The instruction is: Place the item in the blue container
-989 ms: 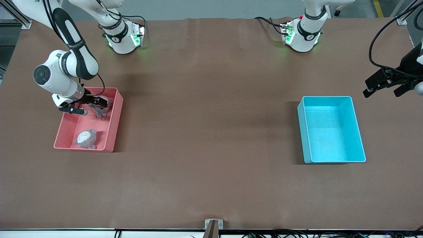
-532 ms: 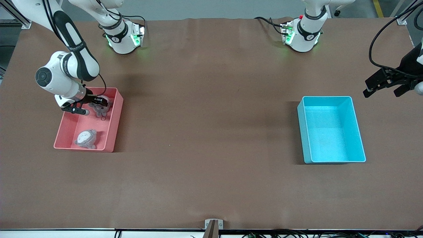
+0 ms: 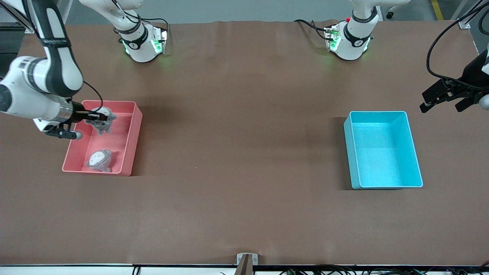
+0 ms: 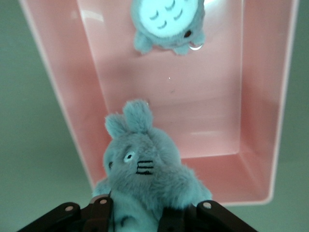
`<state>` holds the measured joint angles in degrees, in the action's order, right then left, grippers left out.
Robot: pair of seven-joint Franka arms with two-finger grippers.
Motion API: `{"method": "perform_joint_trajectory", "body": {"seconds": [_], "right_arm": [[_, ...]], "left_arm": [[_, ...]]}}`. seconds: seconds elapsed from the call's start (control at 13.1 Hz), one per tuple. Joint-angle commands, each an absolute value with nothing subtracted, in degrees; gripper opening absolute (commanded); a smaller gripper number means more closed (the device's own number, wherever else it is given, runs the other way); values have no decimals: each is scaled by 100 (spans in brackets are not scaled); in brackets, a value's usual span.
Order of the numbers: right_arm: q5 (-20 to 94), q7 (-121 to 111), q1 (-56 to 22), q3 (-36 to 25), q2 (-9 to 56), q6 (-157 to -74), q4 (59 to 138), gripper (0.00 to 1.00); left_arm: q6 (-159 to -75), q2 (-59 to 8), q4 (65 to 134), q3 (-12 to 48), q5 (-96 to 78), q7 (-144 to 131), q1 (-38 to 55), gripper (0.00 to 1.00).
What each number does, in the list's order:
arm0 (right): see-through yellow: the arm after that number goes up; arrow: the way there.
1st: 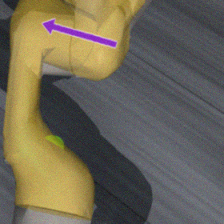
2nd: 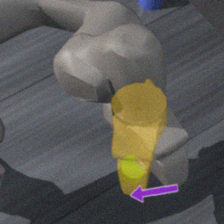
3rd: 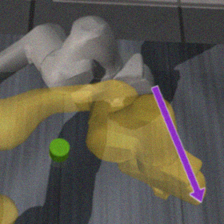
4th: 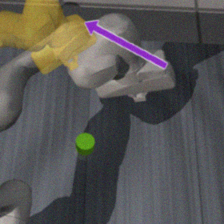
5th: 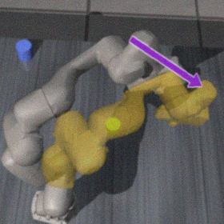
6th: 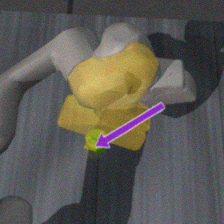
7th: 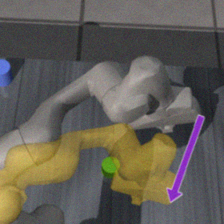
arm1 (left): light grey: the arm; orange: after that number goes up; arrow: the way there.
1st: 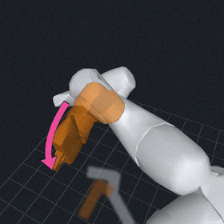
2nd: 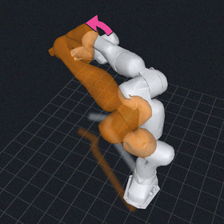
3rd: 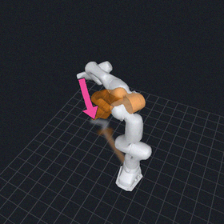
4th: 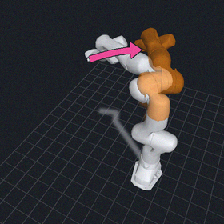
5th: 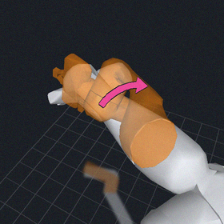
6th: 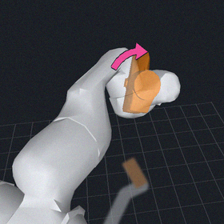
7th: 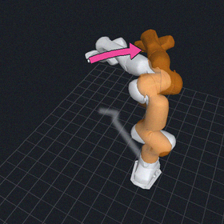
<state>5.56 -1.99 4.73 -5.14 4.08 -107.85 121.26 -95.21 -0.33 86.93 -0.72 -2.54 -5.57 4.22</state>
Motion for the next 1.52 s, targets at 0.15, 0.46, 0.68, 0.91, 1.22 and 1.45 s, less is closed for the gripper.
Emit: {"method": "perform_joint_trajectory", "body": {"seconds": [0.15, 0.46, 0.68, 0.91, 1.22, 1.45], "right_arm": [[633, 1698, -559, -457, 466, -9843, 11022, 1], [869, 3863, -1939, -466, 658, -10632, 11013, 1], [976, 5373, -2757, -466, 1377, -11380, 10602, 1], [958, 7158, -3470, -466, 2554, -11558, 9418, 1], [888, 8803, -4077, -475, 3795, -11802, 8254, 1], [870, 9377, -4490, -483, 4121, -12383, 8253, 1]], "left_arm": [[-9413, -26, 8622, -97, -369, -457, 343, 100], [-9396, -53, 8745, -105, -369, -483, 343, 100], [-9396, -70, 8850, -105, -360, -510, 351, 100], [-9413, -123, 8999, -79, -360, -518, 395, 100], [-9509, -149, 9403, -9, -369, -527, 474, 100], [-9633, -254, 9650, 201, -369, -580, 501, 100]]}}
